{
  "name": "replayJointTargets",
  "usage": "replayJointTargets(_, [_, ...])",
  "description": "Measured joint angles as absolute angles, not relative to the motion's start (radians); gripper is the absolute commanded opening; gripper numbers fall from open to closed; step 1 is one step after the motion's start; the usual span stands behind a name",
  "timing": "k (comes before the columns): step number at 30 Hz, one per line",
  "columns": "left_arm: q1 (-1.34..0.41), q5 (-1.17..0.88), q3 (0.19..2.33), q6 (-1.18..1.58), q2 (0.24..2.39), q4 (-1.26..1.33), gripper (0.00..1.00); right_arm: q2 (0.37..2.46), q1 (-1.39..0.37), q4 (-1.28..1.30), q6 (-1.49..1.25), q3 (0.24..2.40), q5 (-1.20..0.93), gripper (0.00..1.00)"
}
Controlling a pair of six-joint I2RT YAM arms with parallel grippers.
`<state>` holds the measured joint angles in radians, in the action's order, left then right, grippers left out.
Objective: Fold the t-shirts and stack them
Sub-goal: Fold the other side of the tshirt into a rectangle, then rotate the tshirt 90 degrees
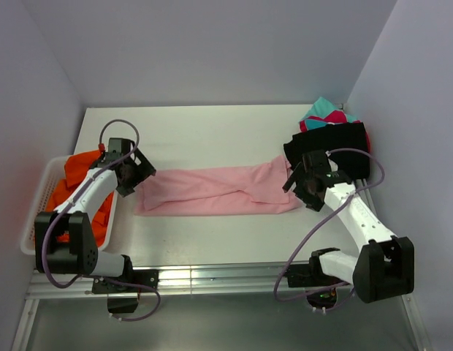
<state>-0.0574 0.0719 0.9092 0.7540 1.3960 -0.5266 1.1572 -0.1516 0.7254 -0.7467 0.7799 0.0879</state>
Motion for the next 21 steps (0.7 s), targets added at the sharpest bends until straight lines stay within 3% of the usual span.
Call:
replayJointTargets(12, [-0.056,0.076,1.016,0.754,1.403,-0.558,1.00,1.126,-0.223,0.721,-0.781,0.764,0.085,0.84])
replayJointTargets(21, [-0.062,0.073,1.016,0.744,1.420,-0.578,0.99,1.406,-0.337,0.654,-0.822,0.776,0.105,0.80])
